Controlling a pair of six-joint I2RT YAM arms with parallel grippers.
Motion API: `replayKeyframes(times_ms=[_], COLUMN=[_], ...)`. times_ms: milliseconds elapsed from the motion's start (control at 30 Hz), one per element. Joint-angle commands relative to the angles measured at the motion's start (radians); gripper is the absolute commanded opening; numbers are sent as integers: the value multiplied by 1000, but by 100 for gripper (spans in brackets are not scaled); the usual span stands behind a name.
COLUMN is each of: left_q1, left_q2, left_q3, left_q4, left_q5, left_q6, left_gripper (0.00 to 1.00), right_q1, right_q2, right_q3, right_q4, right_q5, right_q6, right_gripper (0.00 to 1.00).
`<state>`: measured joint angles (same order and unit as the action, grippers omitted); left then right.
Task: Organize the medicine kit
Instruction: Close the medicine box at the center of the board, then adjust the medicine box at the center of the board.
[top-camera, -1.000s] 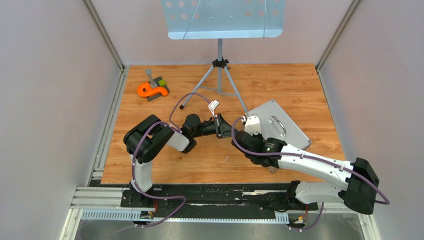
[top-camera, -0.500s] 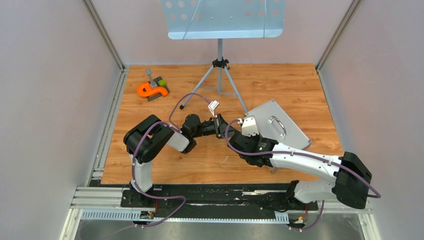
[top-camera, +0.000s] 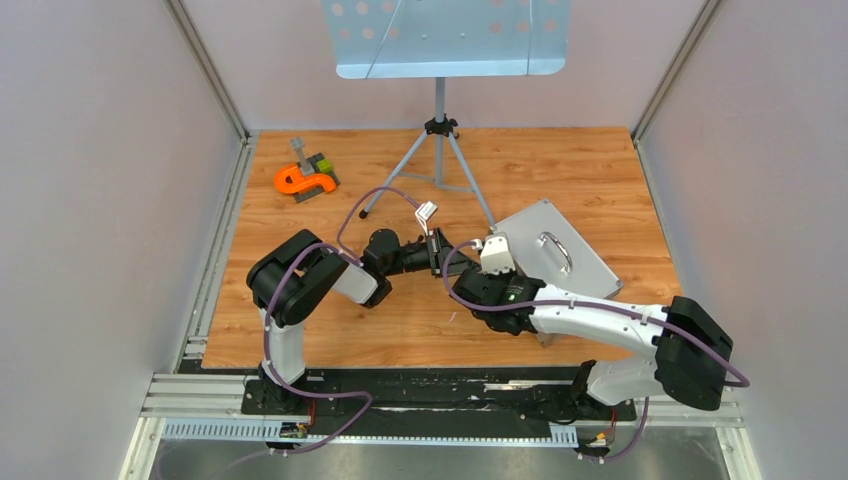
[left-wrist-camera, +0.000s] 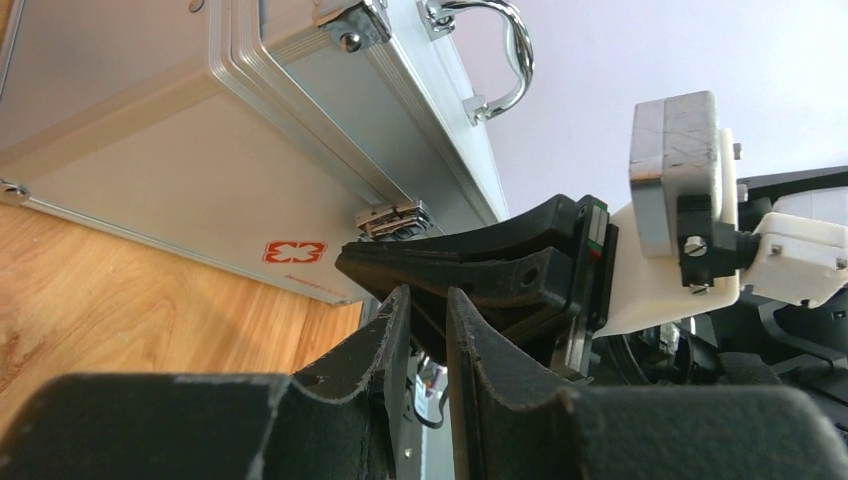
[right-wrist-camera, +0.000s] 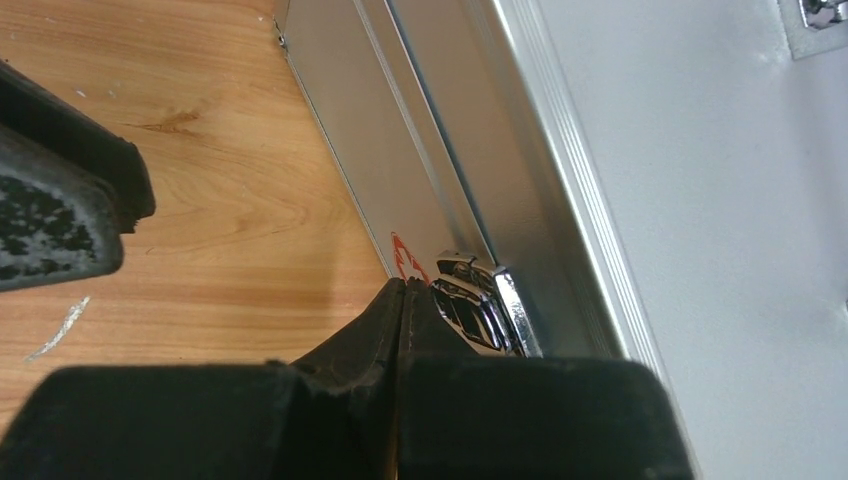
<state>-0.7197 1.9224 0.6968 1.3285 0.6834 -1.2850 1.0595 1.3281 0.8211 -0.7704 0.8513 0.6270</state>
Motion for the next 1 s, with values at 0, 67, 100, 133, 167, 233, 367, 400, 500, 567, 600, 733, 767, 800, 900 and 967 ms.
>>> replayKeyframes(times_ms=[0,67,100,133,167,233,367,400,500,567,600,733,767,800,900,967], left_q1=[5,5,5,6,6,10,20,24,32,32,32,31,32,31,32,32], left_q2=[1,3,3,3,2,-3,-32,-48,-110,-159,-176,-297,-336,-356,-439,-473], left_q3=[-11,-9,-8,-7,-6,-6,-12,-13,-11,-4,-2,24,35,40,63,76], left_q4=[61,60,61,61,62,62,33,6,-92,-195,-270,-507,-551,-628,-758,-825], left_q5=[5,5,5,6,7,8,13,14,11,4,-3,-36,-43,-60,-104,-123], left_q6=[2,1,0,-1,-2,-3,7,21,83,141,161,292,338,362,457,493], left_gripper=[28,28,28,28,28,28,28,28,28,28,28,28,28,28,28,28], right_q1=[14,18,21,24,27,30,30,29,2,-70,-112,-336,-390,-444,-603,-672], right_q2=[-26,-54,-70,-83,-99,-133,-210,-230,-281,-316,-336,-409,-419,-421,-406,-384], right_q3=[52,69,79,92,107,140,207,220,256,275,279,273,265,260,246,236], right_q4=[-24,-22,-22,-21,-20,-15,-11,-11,-6,-3,0,26,29,31,31,35], right_q5=[20,-15,-29,-47,-70,-110,-111,-88,-31,-70,-94,-224,-263,-305,-470,-560], right_q6=[19,13,9,5,2,-8,-31,-43,-106,-156,-180,-292,-319,-344,-401,-440], right_gripper=[0,0,0,0,0,0,0,0,9,24,35,70,74,76,75,72])
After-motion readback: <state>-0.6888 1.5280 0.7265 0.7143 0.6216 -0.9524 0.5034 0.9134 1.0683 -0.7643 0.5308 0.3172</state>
